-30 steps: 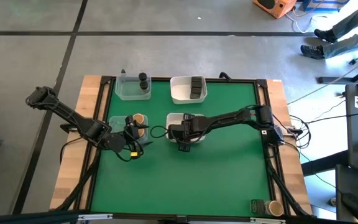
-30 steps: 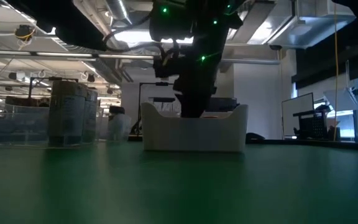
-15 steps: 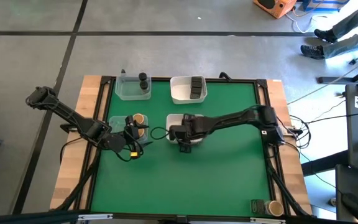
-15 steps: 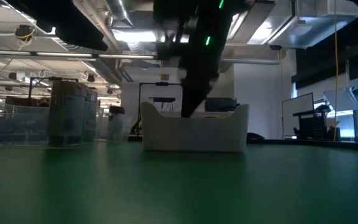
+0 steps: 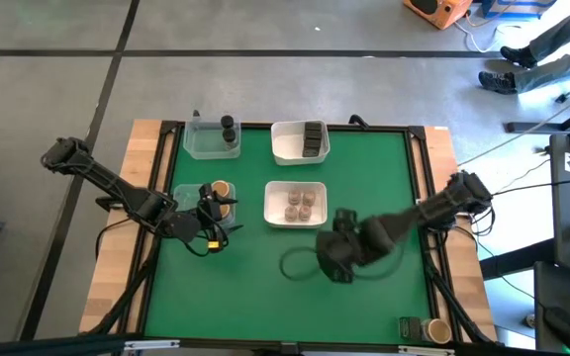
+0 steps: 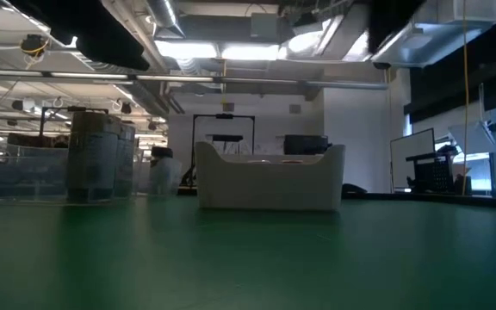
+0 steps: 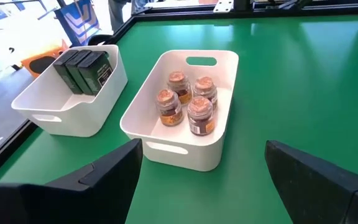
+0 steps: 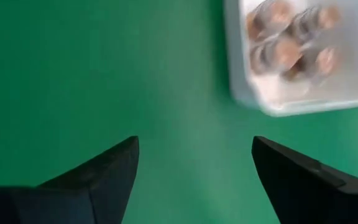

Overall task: Sort spices by type
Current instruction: Put the black seasoning can into the top white bin

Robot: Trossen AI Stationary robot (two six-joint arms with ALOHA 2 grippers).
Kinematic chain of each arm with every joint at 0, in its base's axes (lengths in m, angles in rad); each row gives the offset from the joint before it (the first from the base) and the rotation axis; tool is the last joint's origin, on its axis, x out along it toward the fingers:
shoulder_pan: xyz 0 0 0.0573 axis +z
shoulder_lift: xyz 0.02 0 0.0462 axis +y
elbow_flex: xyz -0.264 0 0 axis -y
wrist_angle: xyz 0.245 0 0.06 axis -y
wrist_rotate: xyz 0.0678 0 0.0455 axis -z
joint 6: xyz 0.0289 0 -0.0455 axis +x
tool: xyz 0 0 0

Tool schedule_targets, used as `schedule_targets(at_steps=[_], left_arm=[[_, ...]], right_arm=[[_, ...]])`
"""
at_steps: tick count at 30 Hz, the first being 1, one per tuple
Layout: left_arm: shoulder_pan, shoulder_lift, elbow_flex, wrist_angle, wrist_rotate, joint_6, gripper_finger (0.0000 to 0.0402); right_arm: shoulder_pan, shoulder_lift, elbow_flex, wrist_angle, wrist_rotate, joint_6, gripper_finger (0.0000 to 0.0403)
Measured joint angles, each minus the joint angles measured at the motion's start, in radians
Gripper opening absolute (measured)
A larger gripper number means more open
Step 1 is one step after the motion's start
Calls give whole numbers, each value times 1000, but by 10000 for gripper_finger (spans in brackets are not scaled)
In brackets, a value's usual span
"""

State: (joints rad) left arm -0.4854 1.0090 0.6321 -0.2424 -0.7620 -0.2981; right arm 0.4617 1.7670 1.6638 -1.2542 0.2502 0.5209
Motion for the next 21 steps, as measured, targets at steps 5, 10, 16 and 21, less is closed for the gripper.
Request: schedule_targets(at_steps=[5, 10, 16, 21], left_arm=[[0, 0, 0, 6, 0, -3, 322], [0, 0, 0, 45, 0, 0, 322], [0, 12, -29, 152, 39, 22, 322], [0, 65, -36, 193, 78, 24, 322]], right_arm=[[130, 2, -9, -45, 6, 180, 309], [222, 2, -48, -57, -3, 418, 309], [343, 2, -114, -31, -145, 775, 309], [452, 2, -149, 52, -267, 1115, 306]])
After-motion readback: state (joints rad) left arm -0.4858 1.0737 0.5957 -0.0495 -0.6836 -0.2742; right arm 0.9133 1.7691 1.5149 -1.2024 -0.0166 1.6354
